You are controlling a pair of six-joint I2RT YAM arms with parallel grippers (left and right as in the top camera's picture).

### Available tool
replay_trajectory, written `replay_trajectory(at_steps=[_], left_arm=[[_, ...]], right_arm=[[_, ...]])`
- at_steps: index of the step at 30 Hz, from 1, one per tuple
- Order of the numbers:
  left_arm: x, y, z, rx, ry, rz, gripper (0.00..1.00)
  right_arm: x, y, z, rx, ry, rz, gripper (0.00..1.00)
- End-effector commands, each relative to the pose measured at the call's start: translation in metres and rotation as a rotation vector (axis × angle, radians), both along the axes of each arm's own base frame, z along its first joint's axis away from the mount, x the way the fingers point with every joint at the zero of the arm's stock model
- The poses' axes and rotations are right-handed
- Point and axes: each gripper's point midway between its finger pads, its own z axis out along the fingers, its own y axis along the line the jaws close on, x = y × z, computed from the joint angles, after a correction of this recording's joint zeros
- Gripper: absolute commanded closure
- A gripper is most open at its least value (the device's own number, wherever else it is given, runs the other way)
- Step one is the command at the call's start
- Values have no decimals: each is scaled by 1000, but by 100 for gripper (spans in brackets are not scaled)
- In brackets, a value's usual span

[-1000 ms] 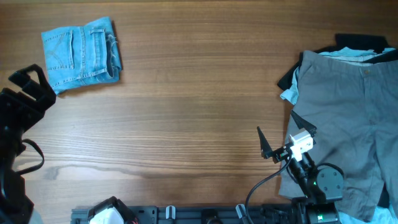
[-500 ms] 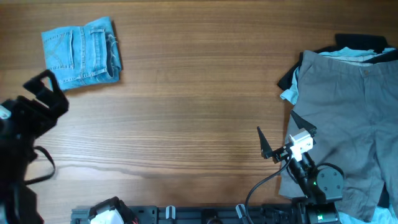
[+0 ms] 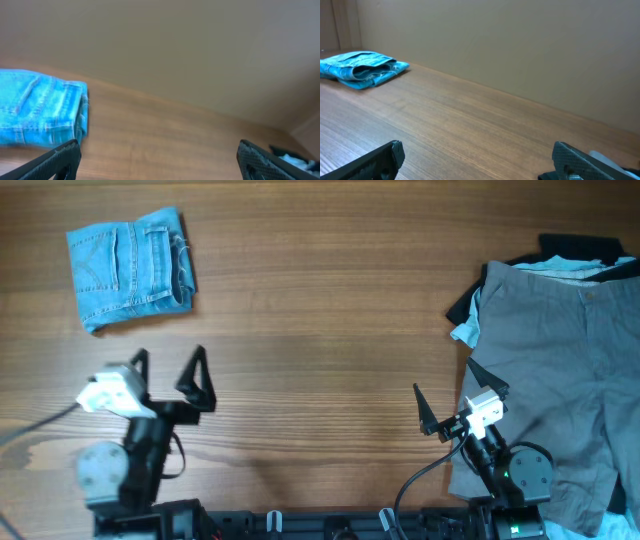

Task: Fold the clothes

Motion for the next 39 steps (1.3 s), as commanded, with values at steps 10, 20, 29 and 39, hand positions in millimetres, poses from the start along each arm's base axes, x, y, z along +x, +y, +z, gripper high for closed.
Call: replay_trajectory(at_steps=[10, 20, 29, 39], left_arm=[[1, -11, -101, 7, -10, -60, 0], [2, -11, -100, 12, -13, -56, 0], [2, -11, -100, 12, -13, -56, 0], [2, -11, -100, 12, -13, -56, 0]], right_arm=[[0, -2, 3, -5, -16, -8, 0], [0, -2, 3, -5, -16, -8, 0], [0, -2, 3, -5, -16, -8, 0], [0, -2, 3, -5, -16, -8, 0]])
